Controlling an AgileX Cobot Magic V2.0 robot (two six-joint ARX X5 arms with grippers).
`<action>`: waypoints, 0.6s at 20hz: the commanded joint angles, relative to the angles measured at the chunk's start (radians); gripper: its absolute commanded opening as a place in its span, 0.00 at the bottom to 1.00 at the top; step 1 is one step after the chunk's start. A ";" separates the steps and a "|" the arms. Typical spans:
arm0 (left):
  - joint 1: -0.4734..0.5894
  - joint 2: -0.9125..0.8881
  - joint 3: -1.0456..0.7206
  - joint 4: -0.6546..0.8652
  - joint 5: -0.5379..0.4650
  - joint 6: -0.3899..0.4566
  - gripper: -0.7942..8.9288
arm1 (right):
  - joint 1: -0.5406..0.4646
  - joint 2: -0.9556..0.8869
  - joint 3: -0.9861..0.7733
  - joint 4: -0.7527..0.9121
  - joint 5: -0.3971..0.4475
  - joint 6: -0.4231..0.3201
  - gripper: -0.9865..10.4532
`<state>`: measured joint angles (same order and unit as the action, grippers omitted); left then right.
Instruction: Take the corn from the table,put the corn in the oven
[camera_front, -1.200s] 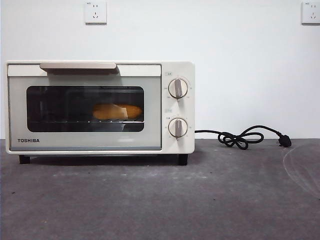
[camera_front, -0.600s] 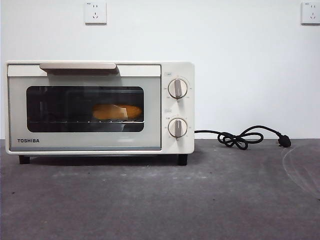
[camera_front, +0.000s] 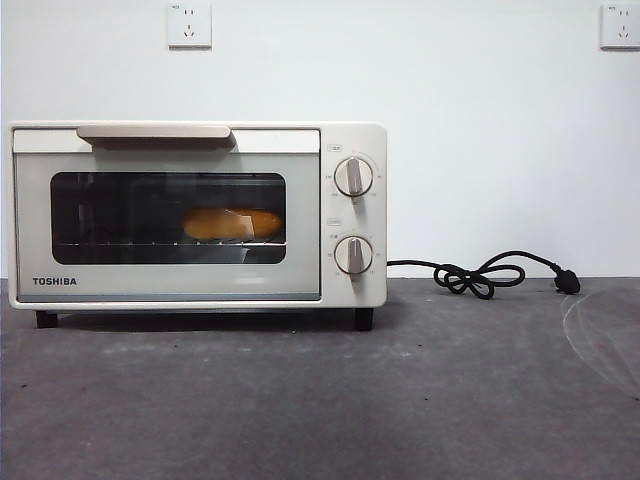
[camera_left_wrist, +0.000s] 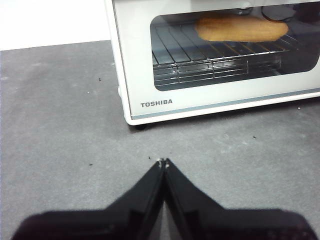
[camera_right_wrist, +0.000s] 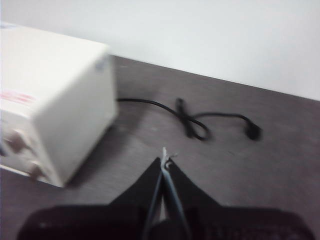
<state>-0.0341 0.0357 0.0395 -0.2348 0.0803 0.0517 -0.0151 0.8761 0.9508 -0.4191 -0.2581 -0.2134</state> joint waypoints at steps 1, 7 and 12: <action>-0.002 0.002 -0.008 0.007 -0.002 -0.006 0.08 | -0.053 -0.158 -0.232 0.141 -0.004 0.012 0.08; -0.002 0.004 -0.008 0.007 -0.002 -0.006 0.08 | -0.077 -0.551 -0.701 0.367 -0.004 0.013 0.08; -0.002 0.004 -0.008 0.007 -0.002 -0.006 0.08 | -0.077 -0.756 -0.845 0.272 -0.004 0.065 0.08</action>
<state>-0.0341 0.0395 0.0395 -0.2352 0.0803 0.0517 -0.0910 0.1261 0.1211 -0.1432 -0.2619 -0.1696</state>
